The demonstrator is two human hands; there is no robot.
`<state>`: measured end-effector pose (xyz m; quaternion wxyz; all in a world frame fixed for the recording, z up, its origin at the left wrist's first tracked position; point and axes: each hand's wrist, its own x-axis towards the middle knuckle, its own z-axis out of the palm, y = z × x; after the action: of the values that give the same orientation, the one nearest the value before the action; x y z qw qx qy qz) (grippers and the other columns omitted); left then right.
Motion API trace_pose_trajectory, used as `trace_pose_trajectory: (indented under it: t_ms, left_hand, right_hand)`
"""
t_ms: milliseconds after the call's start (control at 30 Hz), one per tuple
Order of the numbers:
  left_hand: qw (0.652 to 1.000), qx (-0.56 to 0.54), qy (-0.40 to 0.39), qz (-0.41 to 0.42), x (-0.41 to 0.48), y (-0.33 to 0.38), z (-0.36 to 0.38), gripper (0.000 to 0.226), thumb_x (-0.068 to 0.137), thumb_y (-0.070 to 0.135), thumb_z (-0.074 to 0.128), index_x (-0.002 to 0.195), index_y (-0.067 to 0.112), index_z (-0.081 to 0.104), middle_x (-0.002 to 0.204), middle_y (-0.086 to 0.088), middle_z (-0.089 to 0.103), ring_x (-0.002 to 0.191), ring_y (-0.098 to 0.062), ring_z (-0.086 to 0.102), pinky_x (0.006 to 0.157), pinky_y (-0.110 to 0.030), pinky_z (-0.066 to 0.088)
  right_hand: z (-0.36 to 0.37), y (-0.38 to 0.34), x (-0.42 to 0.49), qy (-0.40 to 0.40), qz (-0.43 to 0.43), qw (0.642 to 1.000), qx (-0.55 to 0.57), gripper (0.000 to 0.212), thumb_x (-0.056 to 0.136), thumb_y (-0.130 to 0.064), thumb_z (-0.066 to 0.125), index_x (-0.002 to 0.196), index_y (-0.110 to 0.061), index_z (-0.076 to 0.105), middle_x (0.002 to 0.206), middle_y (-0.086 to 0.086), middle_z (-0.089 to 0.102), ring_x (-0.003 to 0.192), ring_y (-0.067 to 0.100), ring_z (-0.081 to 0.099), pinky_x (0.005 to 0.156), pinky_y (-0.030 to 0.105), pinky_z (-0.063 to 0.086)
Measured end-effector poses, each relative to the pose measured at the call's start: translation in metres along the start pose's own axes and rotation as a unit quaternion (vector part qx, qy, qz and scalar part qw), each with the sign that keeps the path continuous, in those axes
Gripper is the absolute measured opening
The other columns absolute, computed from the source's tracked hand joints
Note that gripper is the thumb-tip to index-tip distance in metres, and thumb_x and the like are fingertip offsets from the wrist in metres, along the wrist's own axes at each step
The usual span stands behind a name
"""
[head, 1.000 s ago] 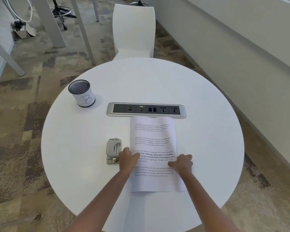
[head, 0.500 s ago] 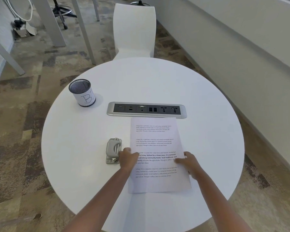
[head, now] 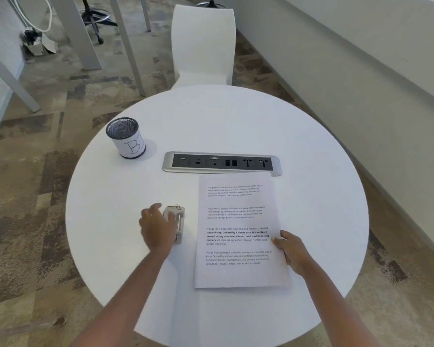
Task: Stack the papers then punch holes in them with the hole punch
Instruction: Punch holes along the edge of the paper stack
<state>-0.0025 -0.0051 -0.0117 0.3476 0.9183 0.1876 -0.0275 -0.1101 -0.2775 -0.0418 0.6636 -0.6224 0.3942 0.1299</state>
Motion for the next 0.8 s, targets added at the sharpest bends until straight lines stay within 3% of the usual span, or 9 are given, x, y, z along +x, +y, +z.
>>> trace_pose_trajectory:
  t_ms: [100, 200, 300, 367, 433, 533, 700, 800]
  left_hand:
    - [0.988, 0.000, -0.103, -0.117, 0.016, -0.014, -0.002, 0.041, 0.088, 0.025, 0.052, 0.120, -0.001, 0.054, 0.128, -0.027, 0.047, 0.122, -0.039, 0.043, 0.098, -0.042, 0.039]
    - [0.982, -0.006, -0.150, -0.116, 0.021, -0.018, -0.002, 0.033, 0.085, 0.022, 0.052, 0.104, -0.003, 0.061, 0.118, -0.027, 0.056, 0.115, -0.037, 0.048, 0.089, -0.039, 0.043]
    - [0.977, -0.081, -0.167, -0.108, 0.019, -0.012, -0.005, 0.020, 0.068, 0.025, 0.057, 0.069, 0.005, 0.056, 0.082, -0.016, 0.059, 0.094, -0.032, 0.053, 0.073, -0.038, 0.045]
    - [0.968, -0.142, -0.174, -0.109, 0.018, -0.009, -0.007, 0.025, 0.071, 0.018, 0.063, 0.057, 0.012, 0.043, 0.063, -0.006, 0.046, 0.080, -0.025, 0.045, 0.057, -0.030, 0.034]
    - [0.962, -0.177, -0.178, -0.110, 0.020, -0.012, -0.004, 0.037, 0.079, 0.006, 0.062, 0.054, 0.014, 0.036, 0.059, -0.004, 0.038, 0.072, -0.023, 0.039, 0.052, -0.029, 0.024]
    - [0.945, -0.227, -0.194, -0.134, 0.019, -0.010, -0.003, 0.039, 0.084, 0.003, 0.059, 0.056, 0.015, 0.033, 0.062, -0.004, 0.037, 0.060, -0.022, 0.035, 0.051, -0.028, 0.024]
    - [0.860, -0.385, -0.266, -0.205, 0.013, -0.006, -0.008, 0.021, 0.091, 0.011, 0.055, 0.072, 0.014, 0.048, 0.073, -0.005, 0.055, 0.062, -0.017, 0.054, 0.048, -0.024, 0.046]
    - [0.836, -0.411, -0.306, -0.198, 0.011, -0.010, -0.009, 0.015, 0.091, 0.012, 0.054, 0.076, 0.011, 0.057, 0.073, -0.005, 0.063, 0.061, -0.014, 0.062, 0.043, -0.015, 0.051]
  right_hand:
    - [-0.001, 0.001, -0.001, 0.000, -0.003, 1.000, 0.005, 0.023, 0.091, -0.003, 0.050, 0.112, -0.001, 0.060, 0.107, 0.019, 0.064, 0.094, 0.029, 0.059, 0.089, 0.047, 0.046]
    - [0.000, 0.002, -0.001, 0.000, -0.002, 1.000, 0.012, 0.026, 0.092, -0.003, 0.049, 0.116, 0.001, 0.058, 0.112, 0.021, 0.064, 0.097, 0.031, 0.060, 0.096, 0.053, 0.045]
    - [0.000, 0.002, -0.001, -0.002, -0.001, 1.000, 0.023, 0.027, 0.092, -0.002, 0.049, 0.117, 0.001, 0.057, 0.114, 0.021, 0.063, 0.099, 0.031, 0.059, 0.100, 0.056, 0.043]
    - [-0.001, 0.003, -0.001, -0.004, -0.001, 1.000, 0.031, 0.027, 0.091, -0.002, 0.049, 0.117, 0.002, 0.057, 0.113, 0.022, 0.063, 0.098, 0.031, 0.059, 0.100, 0.056, 0.042]
    - [-0.002, 0.004, -0.002, -0.008, -0.003, 0.999, 0.042, 0.027, 0.091, -0.001, 0.049, 0.117, 0.003, 0.057, 0.112, 0.021, 0.063, 0.095, 0.031, 0.059, 0.096, 0.053, 0.044]
    - [-0.005, 0.006, -0.003, -0.016, -0.009, 0.998, 0.066, 0.026, 0.091, 0.001, 0.048, 0.116, 0.002, 0.056, 0.111, 0.020, 0.063, 0.090, 0.030, 0.061, 0.087, 0.042, 0.049]
    - [-0.007, 0.009, 0.000, -0.029, -0.019, 0.996, 0.082, 0.021, 0.091, 0.000, 0.049, 0.106, -0.006, 0.061, 0.098, 0.011, 0.069, 0.074, 0.018, 0.070, 0.073, 0.033, 0.057]
    - [-0.008, 0.009, 0.001, -0.034, -0.015, 0.996, 0.086, 0.019, 0.090, -0.001, 0.050, 0.099, -0.010, 0.065, 0.092, 0.005, 0.071, 0.070, 0.014, 0.071, 0.068, 0.030, 0.059]
